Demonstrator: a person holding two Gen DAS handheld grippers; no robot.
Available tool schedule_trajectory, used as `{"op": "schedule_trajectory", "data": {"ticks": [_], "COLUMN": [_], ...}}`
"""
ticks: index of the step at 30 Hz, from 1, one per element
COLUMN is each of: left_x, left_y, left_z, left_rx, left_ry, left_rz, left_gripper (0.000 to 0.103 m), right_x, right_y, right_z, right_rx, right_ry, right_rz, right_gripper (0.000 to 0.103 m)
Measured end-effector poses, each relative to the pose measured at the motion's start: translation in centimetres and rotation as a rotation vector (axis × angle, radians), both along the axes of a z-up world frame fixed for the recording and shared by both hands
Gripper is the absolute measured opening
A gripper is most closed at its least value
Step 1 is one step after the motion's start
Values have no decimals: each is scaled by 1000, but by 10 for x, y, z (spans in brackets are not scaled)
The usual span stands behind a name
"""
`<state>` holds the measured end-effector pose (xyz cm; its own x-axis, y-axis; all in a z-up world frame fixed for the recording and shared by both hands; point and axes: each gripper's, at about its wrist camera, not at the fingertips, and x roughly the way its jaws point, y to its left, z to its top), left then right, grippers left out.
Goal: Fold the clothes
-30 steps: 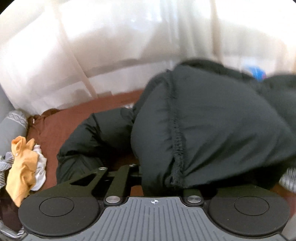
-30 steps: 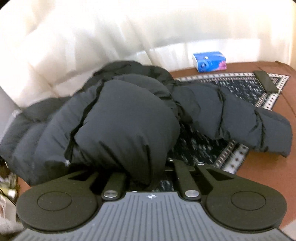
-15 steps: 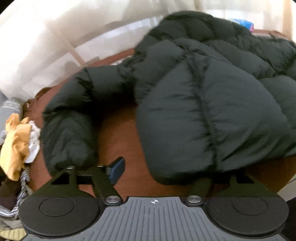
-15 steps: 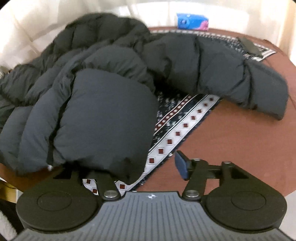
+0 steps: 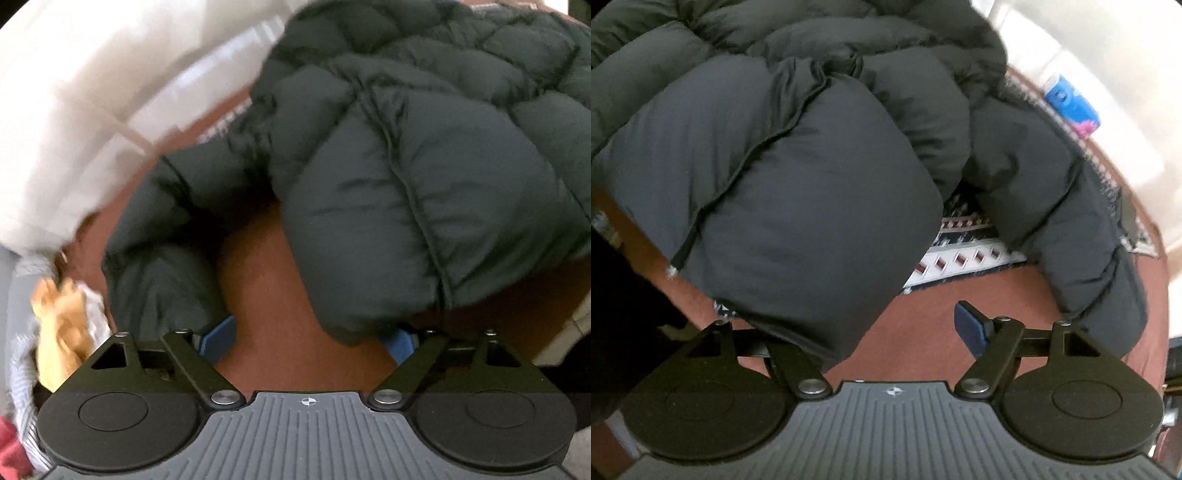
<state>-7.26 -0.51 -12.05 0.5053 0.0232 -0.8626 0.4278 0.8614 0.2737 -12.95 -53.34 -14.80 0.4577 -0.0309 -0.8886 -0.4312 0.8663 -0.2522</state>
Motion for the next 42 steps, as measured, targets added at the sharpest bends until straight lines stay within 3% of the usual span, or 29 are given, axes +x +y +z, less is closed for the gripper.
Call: {"op": "schedule_trajectory", "data": {"ticks": [2,5,6,8,9,10,12,14,15,18,21,23,26,27,29,31,33,35,37,42], "left_x": [11,22,23,22,21,21,20,16,13,-1,-11,-15,-18,-18,-10,8,31,63,95,130], "left_y": [22,48,53,57,59,57,38,17,10,-2,6,21,51,55,46,17,-21,-56,-83,-100], "left_z": [16,34,38,43,44,44,37,27,23,18,20,33,71,87,112,127,124,103,73,-6], "left_rx": [-261,-555,-611,-645,-662,-630,-442,-299,-262,-230,-248,-337,-557,-629,-723,-730,-692,-649,-610,-416], "left_ry": [30,36,40,50,56,63,69,114,141,219,263,253,142,83,-43,-168,-242,-239,-178,-36], "left_rz": [126,249,267,255,252,248,172,69,22,-87,-85,-28,110,149,127,52,-18,-45,-34,24], "left_gripper": [88,88,88,88,88,89,89,89,89,89,89,88,88,88,88,89,90,90,88,86], "right_x": [1,4,4,6,5,-1,-15,-30,-33,-34,-32,-31,-26,-21,-3,18,38,60,82,103], "right_y": [-7,-16,-20,-26,-24,-8,19,35,38,25,-4,-26,-40,-38,-22,0,20,37,52,80], "right_z": [7,18,21,29,30,26,11,-2,-6,7,40,67,99,106,110,107,97,80,60,17], "right_rx": [99,247,296,394,381,225,8,-107,-108,42,276,446,620,637,616,579,557,545,524,390], "right_ry": [-16,-40,-47,-63,-69,-64,-19,16,46,34,-63,-158,-327,-370,-427,-464,-483,-491,-489,-411], "right_rz": [-43,-107,-128,-171,-154,-42,161,315,338,197,-35,-154,-252,-247,-190,-130,-110,-117,-139,-197], "right_gripper": [77,78,80,84,84,84,84,84,84,84,84,84,84,84,84,83,83,83,83,83]}}
